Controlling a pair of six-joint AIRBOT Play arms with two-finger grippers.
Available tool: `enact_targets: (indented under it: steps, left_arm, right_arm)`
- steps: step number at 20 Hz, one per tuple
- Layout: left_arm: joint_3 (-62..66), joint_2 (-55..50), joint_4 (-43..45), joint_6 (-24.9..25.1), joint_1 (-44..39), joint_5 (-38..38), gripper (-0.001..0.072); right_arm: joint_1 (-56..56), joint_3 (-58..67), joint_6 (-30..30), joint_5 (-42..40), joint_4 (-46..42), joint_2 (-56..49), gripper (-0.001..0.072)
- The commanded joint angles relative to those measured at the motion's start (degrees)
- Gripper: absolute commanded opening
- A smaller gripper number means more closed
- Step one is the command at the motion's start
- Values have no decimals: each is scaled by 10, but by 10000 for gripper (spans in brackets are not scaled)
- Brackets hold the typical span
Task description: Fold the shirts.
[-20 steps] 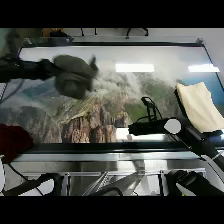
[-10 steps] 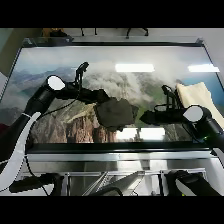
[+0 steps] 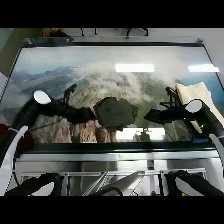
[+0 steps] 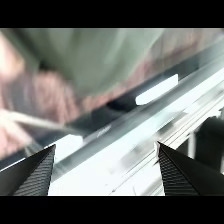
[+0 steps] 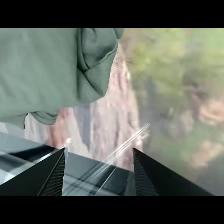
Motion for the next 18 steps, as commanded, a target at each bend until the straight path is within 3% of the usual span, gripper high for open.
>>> enact_targets:
  steps: [1,4,7,11,12,13,15,16,18]
  left_arm:
    - [-159,46,-5,-1,-46,139,695]
    - [-193,45,-14,-2,-72,207,695]
    - [-171,46,-14,-2,-64,213,695]
    - [-133,46,-14,0,-26,207,695]
    - [-127,46,-14,3,-18,205,694]
    - [-122,46,-14,4,-11,204,695]
    - [-121,46,-14,4,2,203,695]
    - [-121,45,-12,5,7,202,695]
    - [-121,45,-13,9,17,201,694]
  right_arm:
    - [-3,0,-136,-10,122,-83,472]
    - [14,0,-246,-24,229,-158,472]
    - [26,0,-344,-48,336,-218,472]
    - [34,0,-406,-31,430,-262,469]
    - [37,0,-424,-21,448,-265,427]
    - [40,1,-437,-8,465,-266,257]
    - [39,7,-465,47,501,-264,74]
    - [39,17,-466,79,509,-261,18]
    - [39,49,-458,118,513,-242,16]
